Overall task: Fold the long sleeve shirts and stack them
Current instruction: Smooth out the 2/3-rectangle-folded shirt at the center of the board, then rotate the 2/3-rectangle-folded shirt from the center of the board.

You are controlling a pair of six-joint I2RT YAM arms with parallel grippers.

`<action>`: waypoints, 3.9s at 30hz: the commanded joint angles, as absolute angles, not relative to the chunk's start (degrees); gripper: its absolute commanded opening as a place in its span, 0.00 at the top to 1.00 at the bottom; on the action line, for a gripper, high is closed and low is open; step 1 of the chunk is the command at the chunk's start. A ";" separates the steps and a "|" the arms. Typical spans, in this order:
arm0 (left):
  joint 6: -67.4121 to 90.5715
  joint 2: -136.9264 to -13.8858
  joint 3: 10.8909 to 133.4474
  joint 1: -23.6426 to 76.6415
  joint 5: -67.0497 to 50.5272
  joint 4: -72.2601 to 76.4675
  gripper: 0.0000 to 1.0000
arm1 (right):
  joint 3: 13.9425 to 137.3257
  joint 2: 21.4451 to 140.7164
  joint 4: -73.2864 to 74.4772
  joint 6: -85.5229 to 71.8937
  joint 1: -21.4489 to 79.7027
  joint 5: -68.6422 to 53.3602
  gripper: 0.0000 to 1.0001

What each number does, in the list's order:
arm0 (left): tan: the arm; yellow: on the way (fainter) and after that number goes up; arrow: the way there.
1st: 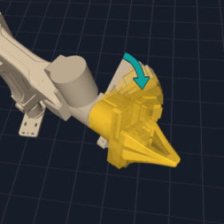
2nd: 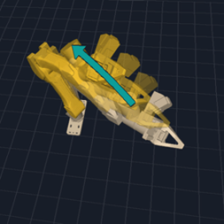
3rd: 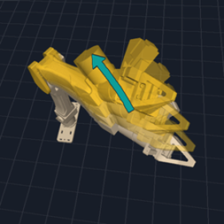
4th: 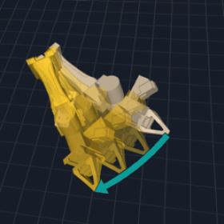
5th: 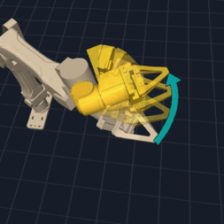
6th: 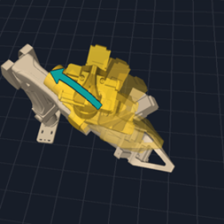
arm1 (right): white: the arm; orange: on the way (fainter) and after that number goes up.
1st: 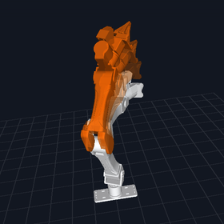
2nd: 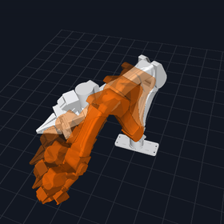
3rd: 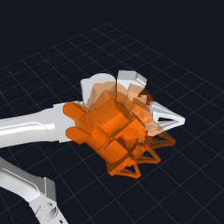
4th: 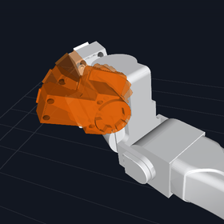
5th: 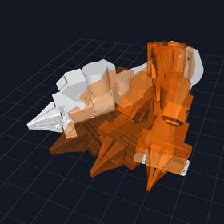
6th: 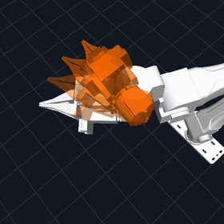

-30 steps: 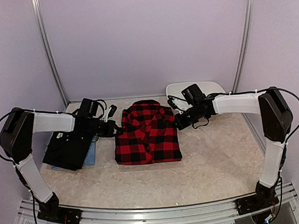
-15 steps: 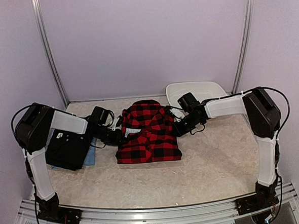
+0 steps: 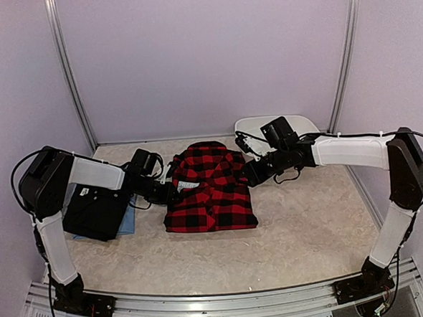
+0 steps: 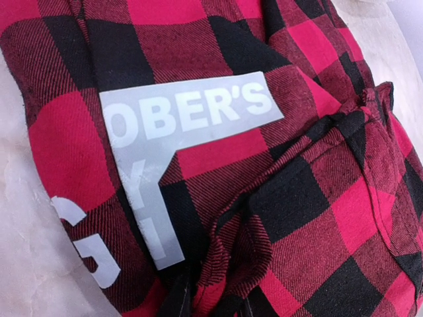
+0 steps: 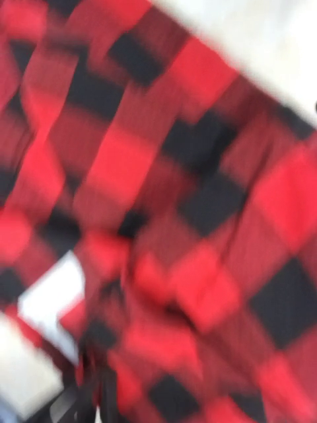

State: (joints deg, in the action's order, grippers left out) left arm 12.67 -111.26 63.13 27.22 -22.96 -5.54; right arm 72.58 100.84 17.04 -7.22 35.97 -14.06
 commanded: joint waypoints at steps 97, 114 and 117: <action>49.33 -67.49 35.38 52.09 9.26 -7.95 0.01 | 62.34 110.25 7.68 -5.31 57.52 -20.68 0.30; 67.48 -53.26 19.52 43.42 -4.79 -4.45 0.02 | 74.29 112.34 0.09 -12.02 56.39 -28.78 0.26; 68.18 -54.21 18.62 43.43 -5.36 -4.24 0.02 | 77.94 112.23 3.15 -12.37 51.24 -27.45 0.27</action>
